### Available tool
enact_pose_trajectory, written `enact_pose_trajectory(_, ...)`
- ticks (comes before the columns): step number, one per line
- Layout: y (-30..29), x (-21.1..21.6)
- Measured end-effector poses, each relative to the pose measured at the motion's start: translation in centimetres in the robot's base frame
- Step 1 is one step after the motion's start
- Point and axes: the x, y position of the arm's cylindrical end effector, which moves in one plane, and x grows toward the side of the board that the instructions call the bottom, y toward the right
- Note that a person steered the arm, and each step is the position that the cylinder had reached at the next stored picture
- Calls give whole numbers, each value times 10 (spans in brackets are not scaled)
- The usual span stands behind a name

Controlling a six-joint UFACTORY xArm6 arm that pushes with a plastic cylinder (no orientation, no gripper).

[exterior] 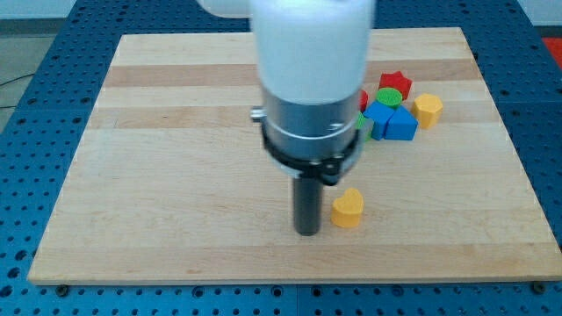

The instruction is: Move the yellow heart into the blue blocks

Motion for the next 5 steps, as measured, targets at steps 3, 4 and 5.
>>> enact_pose_trajectory(3, 84, 5)
enact_pose_trajectory(4, 109, 10)
enact_pose_trajectory(5, 123, -22)
